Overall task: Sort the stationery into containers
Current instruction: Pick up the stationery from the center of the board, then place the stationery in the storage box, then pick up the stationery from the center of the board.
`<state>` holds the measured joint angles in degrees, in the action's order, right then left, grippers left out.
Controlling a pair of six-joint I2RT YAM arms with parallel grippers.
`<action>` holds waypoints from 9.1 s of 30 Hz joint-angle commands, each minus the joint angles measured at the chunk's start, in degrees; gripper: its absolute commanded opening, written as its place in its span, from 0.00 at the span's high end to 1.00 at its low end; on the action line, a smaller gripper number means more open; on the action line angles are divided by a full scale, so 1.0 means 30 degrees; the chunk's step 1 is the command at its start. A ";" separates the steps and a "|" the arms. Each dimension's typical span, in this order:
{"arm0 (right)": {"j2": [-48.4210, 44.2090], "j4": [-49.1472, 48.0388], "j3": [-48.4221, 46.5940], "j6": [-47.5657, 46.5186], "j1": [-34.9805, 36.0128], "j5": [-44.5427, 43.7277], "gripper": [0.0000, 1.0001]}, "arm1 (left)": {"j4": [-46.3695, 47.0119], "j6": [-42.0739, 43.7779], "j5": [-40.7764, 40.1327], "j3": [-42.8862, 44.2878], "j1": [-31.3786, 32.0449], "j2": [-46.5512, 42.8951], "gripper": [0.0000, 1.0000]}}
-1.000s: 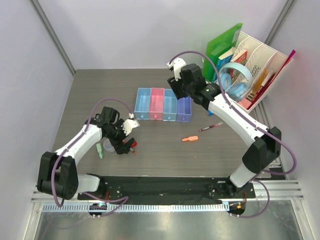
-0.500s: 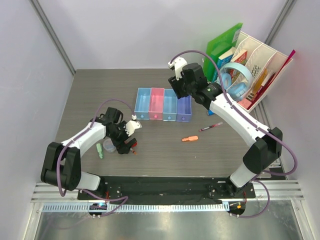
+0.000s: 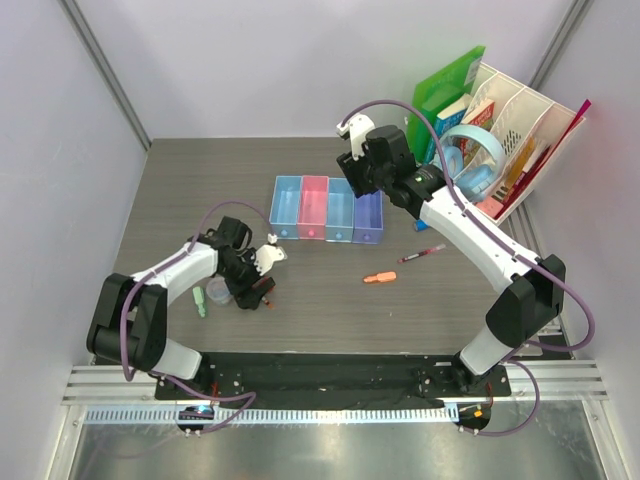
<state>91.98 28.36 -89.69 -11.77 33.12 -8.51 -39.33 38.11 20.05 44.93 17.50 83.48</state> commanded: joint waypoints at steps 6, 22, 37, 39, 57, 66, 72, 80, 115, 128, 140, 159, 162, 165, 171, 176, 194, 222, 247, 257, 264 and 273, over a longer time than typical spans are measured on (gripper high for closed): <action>-0.0369 -0.0576 -0.0016 0.0232 -0.0114 0.0435 0.42 | 0.0484 -0.0339 -0.0444 0.0200 0.0496 0.0532 0.61; -0.0164 0.0302 0.0805 0.0901 -0.0786 0.9100 0.29 | -0.2505 -0.0515 -0.0796 0.2717 0.0672 -0.3653 1.00; 0.4317 -0.0310 -0.2122 0.5592 -0.1403 2.2988 0.10 | 0.2973 -0.3766 -0.0121 0.4156 0.3013 -0.6939 1.00; 0.4493 -0.0750 -0.2154 0.6233 -0.1403 2.3402 0.07 | 0.3148 -0.3855 -0.0501 0.4184 0.3540 -0.6706 1.00; 0.4435 -0.3212 -0.0660 0.7995 -0.0670 2.3258 0.07 | 0.3560 -0.3620 -0.2641 0.5297 0.5300 -0.4566 1.00; 0.4671 -0.3417 -0.0280 0.8171 -0.0436 2.3375 0.18 | 0.3676 -0.3679 -0.2905 0.5006 0.5535 -0.5297 1.00; 0.4641 -0.3506 0.0482 0.7996 -0.0377 2.3316 0.20 | 0.4174 -0.3679 -0.3228 0.4653 0.5535 -0.5854 1.00; 0.4905 -0.3564 0.0073 0.8142 -0.0202 2.3346 0.23 | 0.4234 -0.3738 -0.3022 0.4624 0.5564 -0.5855 1.00; 0.4992 -0.0321 -0.1593 0.5365 -0.0228 1.8372 0.73 | 0.4878 -0.3386 -0.4835 0.3335 0.5594 -0.7201 0.00; 0.5842 0.4345 -0.5024 0.1025 -0.2221 0.5535 0.73 | 0.4849 -0.3533 -0.5717 0.1783 0.4656 -0.7467 0.00; 0.8127 0.5840 -0.6666 -0.0734 -0.3512 0.2926 0.73 | 0.5434 -0.3767 -0.5776 0.0700 0.4539 -0.7348 0.00; 1.1935 0.5782 -0.8745 -0.0999 -0.3629 0.2926 0.70 | 0.6167 -0.3797 -0.5571 -0.0356 0.4451 -0.7378 0.00; 1.2111 0.5752 -0.9068 -0.0940 -0.3629 0.2926 0.51 | 0.6284 -0.3796 -0.5542 -0.0532 0.4422 -0.7408 0.00; 1.1907 0.5693 -0.9126 -0.0881 -0.3629 0.2926 0.37 | 0.6372 -0.3767 -0.5484 -0.0620 0.4422 -0.7320 0.00; 1.1117 0.5868 -0.9097 -0.0940 -0.3629 0.2288 0.14 | 0.6402 -0.3826 -0.5396 -0.0620 0.4392 -0.7203 0.00; 0.9333 0.6483 -0.8719 -0.0940 -0.3629 0.2603 0.14 | 0.6255 -0.3826 -0.5366 -0.0562 0.4363 -0.7436 0.00; 0.2999 0.7070 0.0336 -1.4501 -0.6556 0.0054 0.23 | 0.7662 -0.5230 -0.8353 0.0139 0.3340 -0.5949 0.00; 0.8156 0.5811 0.0834 -1.9660 -0.6999 -0.0502 0.31 | 0.5758 -0.5847 -0.8325 0.3422 0.1053 -0.1988 0.00; 0.7425 0.3791 0.2970 -2.0890 -0.8053 0.0669 0.38 | 0.5083 -0.5496 -0.8559 0.3569 0.1024 -0.1958 0.00; 0.5960 0.2441 0.4672 -2.1447 -0.8082 0.1753 0.30 | 0.4791 -0.5378 -0.8501 0.3745 0.1052 -0.1666 0.00; 0.6456 0.2266 0.4233 -2.1536 -0.8053 0.2163 0.35 | 0.4556 -0.5349 -0.8471 0.3803 0.1024 -0.1402 0.00; 0.5668 0.1534 0.5930 -2.1448 -0.8053 0.2603 0.64 | 0.4321 -0.5261 -0.8502 0.3921 0.1052 -0.1343 0.00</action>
<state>111.44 34.06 -75.16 -76.25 8.99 -3.27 -25.82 21.63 -5.04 54.22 20.60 79.18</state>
